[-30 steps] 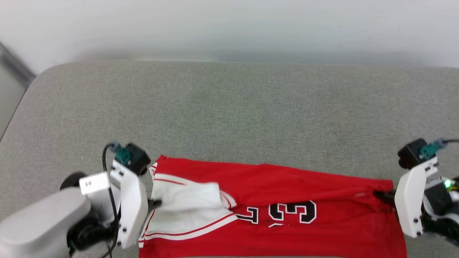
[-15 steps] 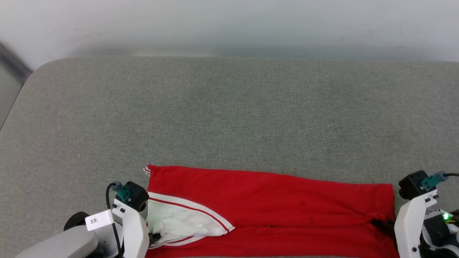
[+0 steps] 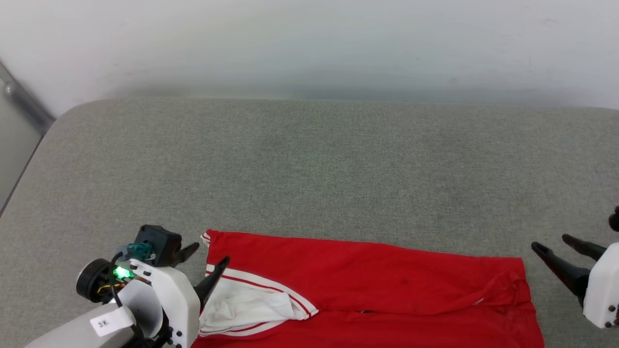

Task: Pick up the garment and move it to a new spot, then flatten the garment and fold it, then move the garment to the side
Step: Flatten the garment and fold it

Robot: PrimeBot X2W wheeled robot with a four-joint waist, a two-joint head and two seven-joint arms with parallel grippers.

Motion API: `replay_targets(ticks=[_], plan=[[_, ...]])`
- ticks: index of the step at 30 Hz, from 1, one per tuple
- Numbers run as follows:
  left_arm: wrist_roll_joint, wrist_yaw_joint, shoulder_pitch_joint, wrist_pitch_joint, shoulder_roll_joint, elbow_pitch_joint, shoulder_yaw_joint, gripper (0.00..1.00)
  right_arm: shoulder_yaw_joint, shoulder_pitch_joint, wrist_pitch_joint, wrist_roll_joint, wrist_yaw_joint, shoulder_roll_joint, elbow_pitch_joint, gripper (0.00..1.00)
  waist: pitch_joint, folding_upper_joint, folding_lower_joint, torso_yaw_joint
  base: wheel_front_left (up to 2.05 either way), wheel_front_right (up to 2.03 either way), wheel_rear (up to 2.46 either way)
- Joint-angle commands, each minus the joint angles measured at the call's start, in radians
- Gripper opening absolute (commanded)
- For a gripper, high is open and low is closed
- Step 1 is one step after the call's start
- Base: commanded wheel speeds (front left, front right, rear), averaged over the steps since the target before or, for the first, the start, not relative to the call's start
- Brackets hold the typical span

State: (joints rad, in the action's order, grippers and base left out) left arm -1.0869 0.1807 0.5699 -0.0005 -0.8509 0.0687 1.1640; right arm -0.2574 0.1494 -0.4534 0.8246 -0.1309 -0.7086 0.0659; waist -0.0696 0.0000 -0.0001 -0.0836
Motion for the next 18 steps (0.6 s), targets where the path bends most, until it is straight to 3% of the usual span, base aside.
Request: replay_targets(ticks=[1,6,11,16,18], plan=[[0.021,0.032,-0.017,-0.047,0.002,-0.001,-0.016,1.0,0.033,-0.026,0.011,-0.011,0.0,0.013,-0.002,1.0,0.002,0.0,0.0001,-0.001,0.0,0.0,0.0],[0.056,0.137,-0.057,-0.212,0.032,0.018,-0.075,1.0,0.16,-0.065,0.032,-0.006,0.0,0.08,0.031,1.0,0.0,0.0,0.0001,-0.007,0.0,0.0,0.0],[0.116,0.222,-0.116,-0.263,0.077,0.035,-0.158,1.0,0.237,-0.095,0.025,-0.002,0.0,0.148,0.082,1.0,-0.01,0.0,0.0001,-0.015,0.0,0.0,0.0],[0.229,0.264,-0.193,-0.266,0.142,0.01,-0.299,1.0,0.269,-0.102,0.014,-0.003,0.0,0.188,0.129,1.0,-0.024,0.0,0.0001,-0.025,0.0,0.0,0.0],[0.327,0.269,-0.263,-0.265,0.199,-0.009,-0.409,1.0,0.278,-0.099,0.0,0.002,0.0,0.214,0.167,1.0,-0.035,0.0,0.0001,-0.033,0.0,0.0,0.0]])
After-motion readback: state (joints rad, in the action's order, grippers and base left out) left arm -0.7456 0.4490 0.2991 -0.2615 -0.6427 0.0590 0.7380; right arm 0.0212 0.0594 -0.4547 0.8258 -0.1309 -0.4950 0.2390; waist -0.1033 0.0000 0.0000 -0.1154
